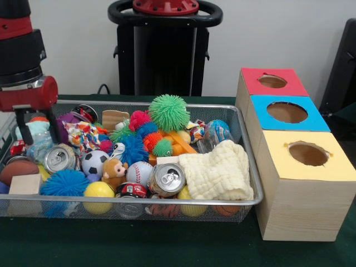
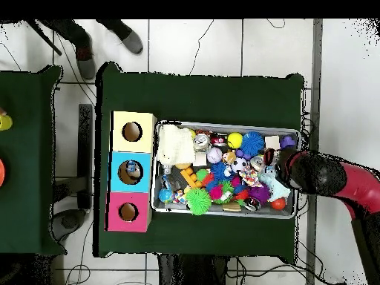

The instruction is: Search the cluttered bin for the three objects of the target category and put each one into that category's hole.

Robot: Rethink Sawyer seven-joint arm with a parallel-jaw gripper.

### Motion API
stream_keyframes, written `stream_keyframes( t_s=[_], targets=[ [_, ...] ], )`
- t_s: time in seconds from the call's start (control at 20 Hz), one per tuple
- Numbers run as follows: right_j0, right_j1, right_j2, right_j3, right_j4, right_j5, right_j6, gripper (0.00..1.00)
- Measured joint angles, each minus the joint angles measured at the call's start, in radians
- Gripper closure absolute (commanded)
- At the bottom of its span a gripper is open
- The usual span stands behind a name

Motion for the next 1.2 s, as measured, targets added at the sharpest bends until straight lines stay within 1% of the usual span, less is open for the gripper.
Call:
stream_keyframes(
  t_s=[0.15,0.4,0.6,0.85,1.0,1.05,1.2],
  targets=[
    [-0.002,0.001,0.007,-0.010,0.000,0.001,0.000,0.00],
    [-0.018,-0.008,0.022,-0.001,-0.001,-0.001,0.000,0.00],
    [-0.041,-0.030,0.023,0.034,-0.008,-0.027,0.000,0.00],
    [-0.074,-0.058,0.022,0.098,-0.043,-0.106,0.000,0.00],
    [-0.079,-0.064,0.016,0.125,-0.064,-0.152,0.000,0.00],
    [-0.077,-0.066,0.008,0.142,-0.078,-0.184,0.000,0.00],
    [-0.071,-0.065,-0.003,0.161,-0.095,-0.220,0.000,0.00]
  ],
)
